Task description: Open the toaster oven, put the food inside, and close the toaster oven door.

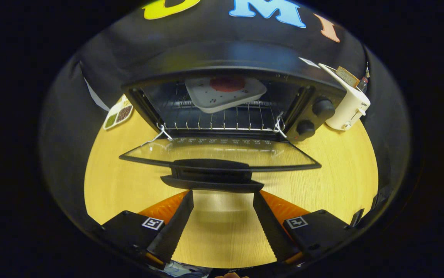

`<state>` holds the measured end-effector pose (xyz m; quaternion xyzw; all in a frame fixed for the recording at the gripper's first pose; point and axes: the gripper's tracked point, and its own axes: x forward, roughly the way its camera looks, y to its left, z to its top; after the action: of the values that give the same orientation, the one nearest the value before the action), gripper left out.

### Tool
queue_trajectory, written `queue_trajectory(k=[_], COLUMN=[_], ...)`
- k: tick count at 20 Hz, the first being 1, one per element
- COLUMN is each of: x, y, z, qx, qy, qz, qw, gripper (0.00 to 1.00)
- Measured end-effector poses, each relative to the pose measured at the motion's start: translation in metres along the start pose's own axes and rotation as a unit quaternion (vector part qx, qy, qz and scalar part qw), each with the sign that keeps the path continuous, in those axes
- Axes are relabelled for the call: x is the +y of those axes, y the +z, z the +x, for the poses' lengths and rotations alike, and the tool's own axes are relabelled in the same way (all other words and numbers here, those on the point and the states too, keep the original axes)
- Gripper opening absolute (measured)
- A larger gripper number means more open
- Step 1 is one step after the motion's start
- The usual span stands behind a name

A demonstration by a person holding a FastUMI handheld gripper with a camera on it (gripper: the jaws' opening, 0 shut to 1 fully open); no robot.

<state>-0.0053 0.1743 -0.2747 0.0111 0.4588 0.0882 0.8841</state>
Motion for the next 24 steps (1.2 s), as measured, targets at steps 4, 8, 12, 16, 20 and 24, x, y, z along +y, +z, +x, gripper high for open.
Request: queue_trajectory(k=[4, 8, 12, 16, 20, 24], x=[0.008, -0.011, -0.043, -0.088, -0.131, -0.172], y=[0.042, 0.107, 0.145, 0.165, 0.157, 0.118], z=[-0.046, -0.099, -0.161, -0.226, -0.262, -0.26], qx=[-0.085, -0.196, -0.295, -0.391, -0.443, -0.422], qy=[0.027, 0.032, 0.026, -0.018, -0.055, -0.078], qz=[0.031, 0.033, 0.032, -0.003, -0.013, 0.01], qw=[0.996, 0.979, 0.955, 0.92, 0.895, 0.903], gripper=[0.99, 0.99, 0.98, 0.99, 0.98, 0.98])
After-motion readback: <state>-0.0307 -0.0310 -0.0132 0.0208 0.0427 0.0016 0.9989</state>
